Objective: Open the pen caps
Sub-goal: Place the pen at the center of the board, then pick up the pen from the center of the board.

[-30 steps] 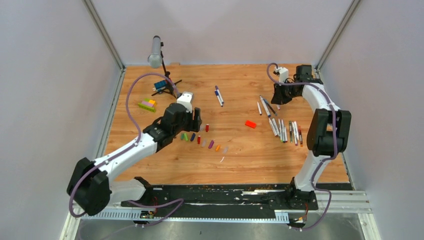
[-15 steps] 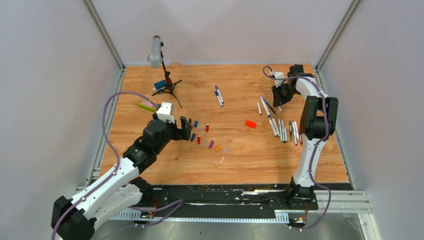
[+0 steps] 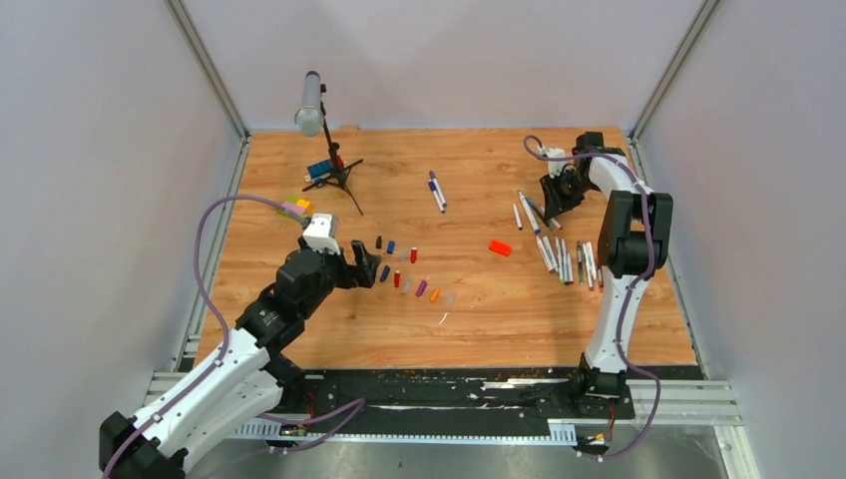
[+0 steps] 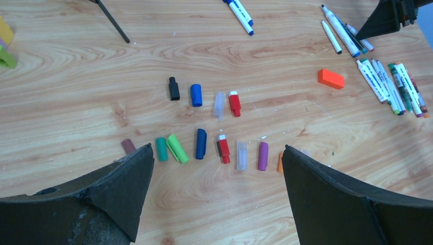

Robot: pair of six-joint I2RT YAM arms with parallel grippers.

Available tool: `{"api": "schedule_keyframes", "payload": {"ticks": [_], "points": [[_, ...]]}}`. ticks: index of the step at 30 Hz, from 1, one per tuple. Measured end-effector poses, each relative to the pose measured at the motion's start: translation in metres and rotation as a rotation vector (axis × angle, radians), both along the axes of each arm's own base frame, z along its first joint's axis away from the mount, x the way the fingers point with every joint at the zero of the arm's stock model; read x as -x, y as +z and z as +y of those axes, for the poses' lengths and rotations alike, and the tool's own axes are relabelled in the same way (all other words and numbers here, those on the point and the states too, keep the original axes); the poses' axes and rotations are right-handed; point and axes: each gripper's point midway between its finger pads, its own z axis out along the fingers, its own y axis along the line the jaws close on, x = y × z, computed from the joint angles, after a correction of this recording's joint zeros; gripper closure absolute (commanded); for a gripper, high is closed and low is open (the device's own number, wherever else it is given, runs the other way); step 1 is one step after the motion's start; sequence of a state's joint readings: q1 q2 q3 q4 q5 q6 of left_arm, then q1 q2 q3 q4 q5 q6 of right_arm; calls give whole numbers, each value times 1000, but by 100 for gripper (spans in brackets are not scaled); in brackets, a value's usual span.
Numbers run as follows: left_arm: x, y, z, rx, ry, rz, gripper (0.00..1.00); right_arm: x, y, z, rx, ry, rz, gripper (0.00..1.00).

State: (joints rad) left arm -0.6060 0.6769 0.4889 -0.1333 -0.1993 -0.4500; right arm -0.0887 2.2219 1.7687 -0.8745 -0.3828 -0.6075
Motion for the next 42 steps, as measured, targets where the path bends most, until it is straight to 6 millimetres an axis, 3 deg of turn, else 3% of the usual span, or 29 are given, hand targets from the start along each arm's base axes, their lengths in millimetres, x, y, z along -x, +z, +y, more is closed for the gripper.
{"api": "schedule_keyframes", "payload": {"ticks": [6, 16, 21, 27, 32, 36, 42], "points": [[4, -1, -1, 22, -11, 4, 0, -1, 9, 3, -18, -2, -15, 71], [11, -14, -8, 75, -37, 32, 0, 1, 80, 42, -130, 63, -162, 71], [11, -7, -10, 100, -41, 13, 0, 6, 92, 85, -218, 128, -167, 71], [11, -7, -11, 124, -39, 13, 0, 12, 101, 155, -296, 203, -165, 71], [14, -16, -12, 136, -38, 33, 0, 1, 107, 205, -322, 213, -187, 70], [15, -18, -12, 146, -36, 43, 0, -17, 99, 238, -307, 179, -214, 71], [14, -15, -11, 155, -29, 33, 0, -47, 67, 272, -249, 126, -236, 77]]}}
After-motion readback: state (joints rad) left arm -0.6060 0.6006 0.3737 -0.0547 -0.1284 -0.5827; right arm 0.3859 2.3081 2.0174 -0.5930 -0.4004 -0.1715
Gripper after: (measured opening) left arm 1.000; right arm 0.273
